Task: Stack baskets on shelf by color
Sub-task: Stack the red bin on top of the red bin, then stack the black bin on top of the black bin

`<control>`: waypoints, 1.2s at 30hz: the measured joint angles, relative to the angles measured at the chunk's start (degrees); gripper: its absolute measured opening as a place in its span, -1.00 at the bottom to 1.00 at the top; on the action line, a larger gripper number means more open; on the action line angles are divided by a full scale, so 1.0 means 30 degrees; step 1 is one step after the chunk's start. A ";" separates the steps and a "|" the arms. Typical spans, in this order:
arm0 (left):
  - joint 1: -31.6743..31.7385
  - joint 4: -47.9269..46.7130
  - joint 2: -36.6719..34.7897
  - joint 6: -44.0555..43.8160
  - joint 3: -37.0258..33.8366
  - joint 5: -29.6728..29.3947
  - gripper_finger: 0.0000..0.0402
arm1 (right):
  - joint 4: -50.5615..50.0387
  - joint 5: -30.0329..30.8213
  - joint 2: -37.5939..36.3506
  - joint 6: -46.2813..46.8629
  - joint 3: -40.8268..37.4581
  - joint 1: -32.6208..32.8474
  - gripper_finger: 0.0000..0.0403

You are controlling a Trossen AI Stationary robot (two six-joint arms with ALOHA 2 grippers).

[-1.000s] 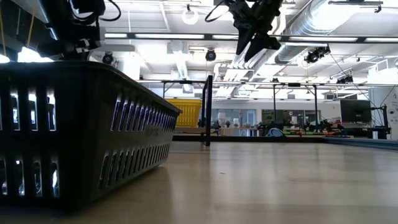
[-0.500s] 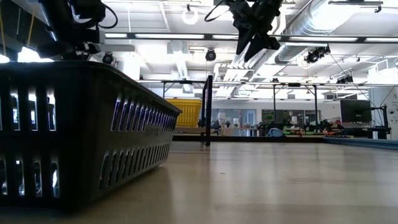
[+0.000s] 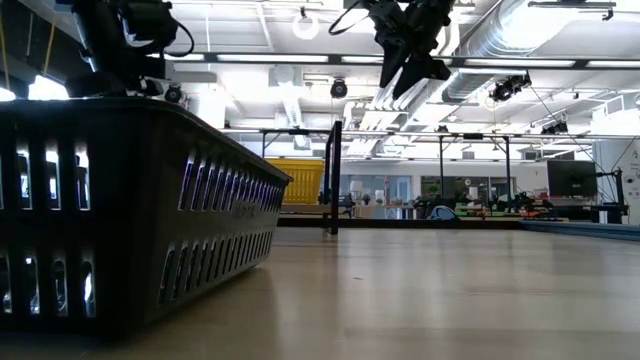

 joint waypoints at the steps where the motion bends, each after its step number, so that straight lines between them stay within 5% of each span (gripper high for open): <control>1: 0.0000 -0.0006 0.0006 0.0000 0.0000 -0.0006 -1.00 | 0.0000 0.0000 0.0000 0.0000 -0.0005 0.0000 -0.26; 19: 0.0000 0.0006 -0.0001 -0.0044 0.0000 -0.0242 -0.58 | 0.0000 -0.0007 0.0000 0.0000 -0.0002 0.0000 -0.26; 27: -0.0007 -0.0345 -0.0001 -0.1709 0.0148 -0.0370 -0.38 | 0.0000 -0.0050 0.0007 0.0203 0.0000 0.0000 -0.26; 36: -0.0790 -0.1719 -0.0283 -0.5102 0.2835 0.0186 -0.35 | 0.0686 -0.0656 0.0007 0.1111 -0.0004 0.1212 -0.26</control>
